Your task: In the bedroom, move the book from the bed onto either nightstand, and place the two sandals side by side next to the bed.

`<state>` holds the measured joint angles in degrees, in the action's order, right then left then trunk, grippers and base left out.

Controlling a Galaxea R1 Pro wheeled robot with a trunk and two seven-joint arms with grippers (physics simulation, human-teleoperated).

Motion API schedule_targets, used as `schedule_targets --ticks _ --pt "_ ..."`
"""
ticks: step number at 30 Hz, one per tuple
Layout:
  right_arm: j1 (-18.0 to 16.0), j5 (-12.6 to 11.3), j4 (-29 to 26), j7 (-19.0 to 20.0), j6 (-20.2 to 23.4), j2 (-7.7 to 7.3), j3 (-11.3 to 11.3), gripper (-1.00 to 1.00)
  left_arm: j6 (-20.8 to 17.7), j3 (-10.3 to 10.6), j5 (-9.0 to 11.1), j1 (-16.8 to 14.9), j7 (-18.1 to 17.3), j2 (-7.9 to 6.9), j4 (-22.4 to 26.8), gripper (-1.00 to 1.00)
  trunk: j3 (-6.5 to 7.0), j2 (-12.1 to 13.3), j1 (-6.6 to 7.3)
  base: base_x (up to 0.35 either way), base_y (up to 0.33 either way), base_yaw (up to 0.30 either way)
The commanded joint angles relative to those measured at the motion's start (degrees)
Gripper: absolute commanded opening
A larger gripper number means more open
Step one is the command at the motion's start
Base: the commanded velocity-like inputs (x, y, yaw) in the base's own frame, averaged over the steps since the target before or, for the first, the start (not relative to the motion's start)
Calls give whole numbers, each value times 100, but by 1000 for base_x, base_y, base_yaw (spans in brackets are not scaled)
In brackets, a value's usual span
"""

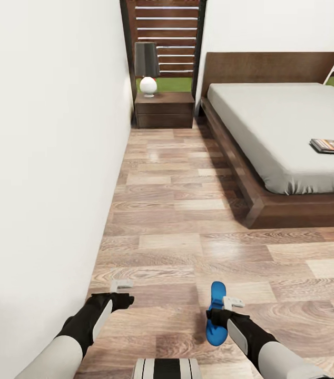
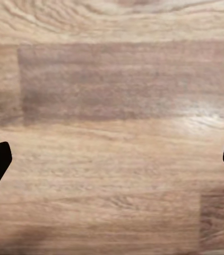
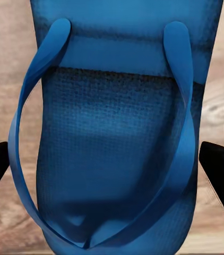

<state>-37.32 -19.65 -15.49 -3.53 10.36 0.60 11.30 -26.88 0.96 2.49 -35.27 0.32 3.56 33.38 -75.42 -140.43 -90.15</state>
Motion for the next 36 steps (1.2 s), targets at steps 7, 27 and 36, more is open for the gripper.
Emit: schedule_targets --ticks 7,27,36 --pt "19 -50 -7 -38 9 -11 55 -100 245 4 29 1 1 -3 -46 100 184 281 155 0 0 0" --pt "118 -48 -6 -36 -3 -16 57 -100 1100 9 19 2 -2 -4 -987 100 724 1083 594 0 0 0" --pt "121 -48 -6 -33 0 -21 57 -100 1190 10 13 4 -7 -3 -1019 100 969 1444 792 0 0 0"
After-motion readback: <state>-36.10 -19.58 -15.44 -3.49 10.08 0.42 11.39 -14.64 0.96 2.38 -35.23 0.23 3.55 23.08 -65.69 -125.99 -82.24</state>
